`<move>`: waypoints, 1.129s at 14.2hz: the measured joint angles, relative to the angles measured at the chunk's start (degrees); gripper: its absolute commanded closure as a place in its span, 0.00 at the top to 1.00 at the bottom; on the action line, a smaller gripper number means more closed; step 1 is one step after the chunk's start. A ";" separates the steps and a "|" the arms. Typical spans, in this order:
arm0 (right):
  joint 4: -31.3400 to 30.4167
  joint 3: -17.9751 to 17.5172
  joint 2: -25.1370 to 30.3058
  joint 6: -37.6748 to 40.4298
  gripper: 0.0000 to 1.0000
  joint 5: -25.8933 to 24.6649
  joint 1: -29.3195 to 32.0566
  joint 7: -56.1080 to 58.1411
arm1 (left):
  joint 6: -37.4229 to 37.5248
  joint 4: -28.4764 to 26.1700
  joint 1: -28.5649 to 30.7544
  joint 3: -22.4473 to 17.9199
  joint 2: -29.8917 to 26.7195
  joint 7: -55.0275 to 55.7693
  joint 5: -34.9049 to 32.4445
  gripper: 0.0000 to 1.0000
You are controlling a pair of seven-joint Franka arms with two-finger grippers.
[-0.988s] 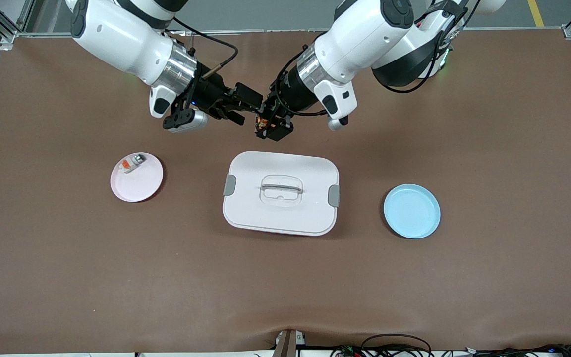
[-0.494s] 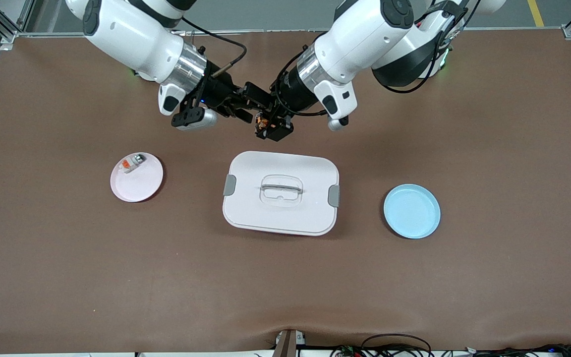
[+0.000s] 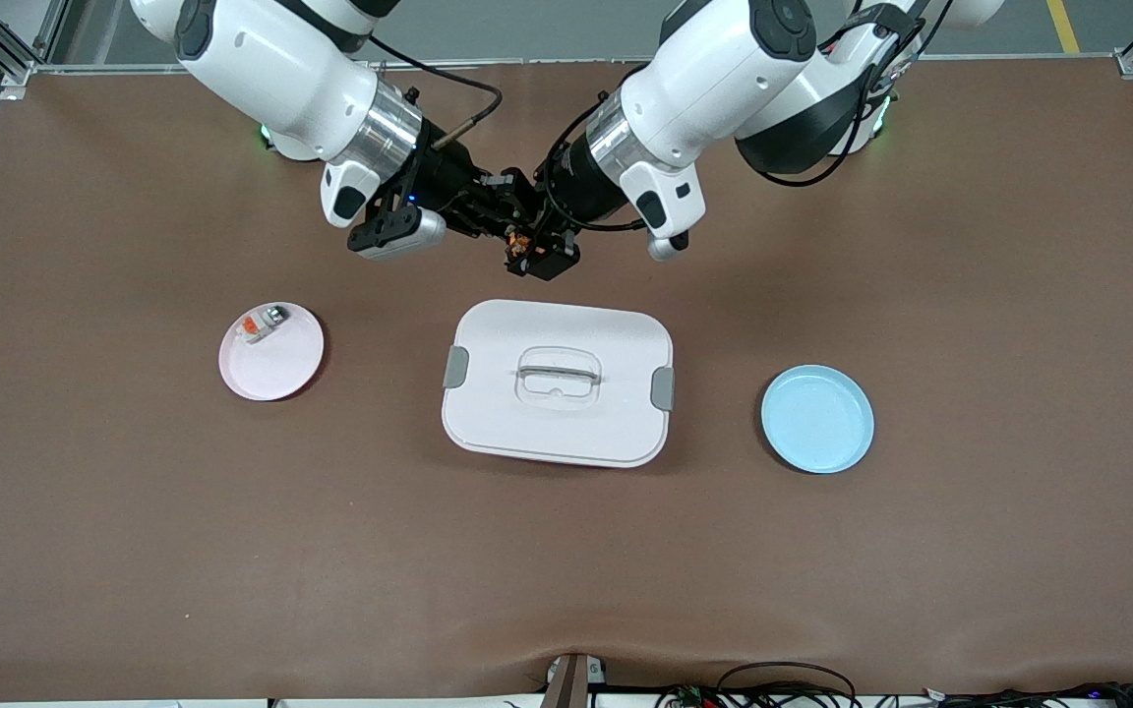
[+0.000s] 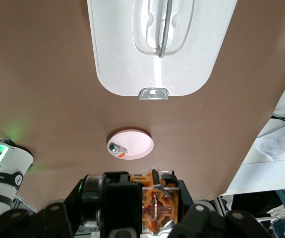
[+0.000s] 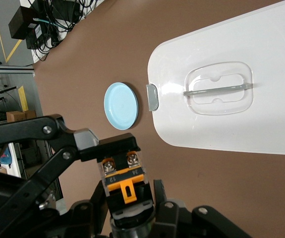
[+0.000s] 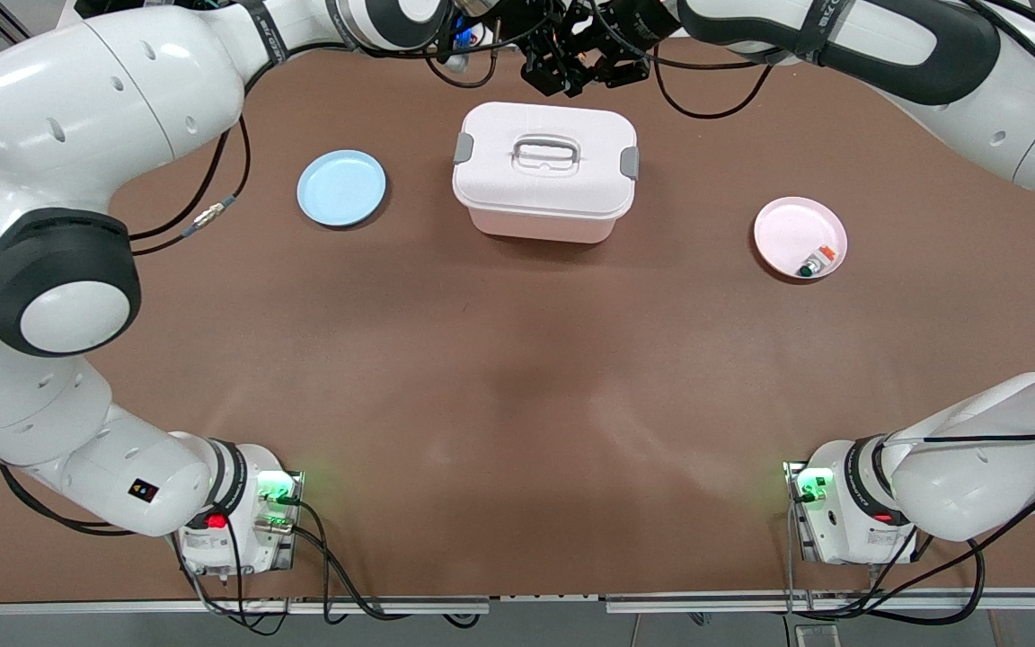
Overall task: Transfer orange switch to right arm and place
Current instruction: 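Open the left gripper and pull it back from the switch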
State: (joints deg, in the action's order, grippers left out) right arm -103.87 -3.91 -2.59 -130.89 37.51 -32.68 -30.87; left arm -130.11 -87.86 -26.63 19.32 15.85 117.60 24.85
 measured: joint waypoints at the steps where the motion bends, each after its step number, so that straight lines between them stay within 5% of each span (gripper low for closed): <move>1: 0.00 0.00 -0.01 0.00 0.00 0.00 0.00 0.00 | 0.00 0.00 0.00 0.00 0.00 0.00 0.00 0.37; 2: 0.01 0.00 -0.03 0.00 0.00 0.00 0.00 -0.02 | 0.00 0.00 0.00 0.00 0.01 0.00 0.00 0.44; 6: 0.14 0.00 -0.46 0.03 0.00 -0.01 0.00 -0.04 | 0.06 -0.03 0.03 -0.05 0.29 0.00 -0.01 1.00; 13: 1.75 0.98 -2.00 4.28 0.00 -0.85 0.73 -0.02 | -0.22 0.42 0.35 -0.14 0.37 0.00 -0.04 1.00; 16: 3.35 1.24 -2.01 9.90 0.00 -3.98 3.01 11.50 | -0.24 0.50 0.68 -0.17 0.32 0.00 -0.74 1.00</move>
State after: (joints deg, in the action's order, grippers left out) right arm -100.52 -2.68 -4.60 -120.99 33.53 -29.68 -19.37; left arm -130.34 -87.36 -25.95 19.15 16.17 117.60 24.11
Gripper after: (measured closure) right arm 0.656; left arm 0.000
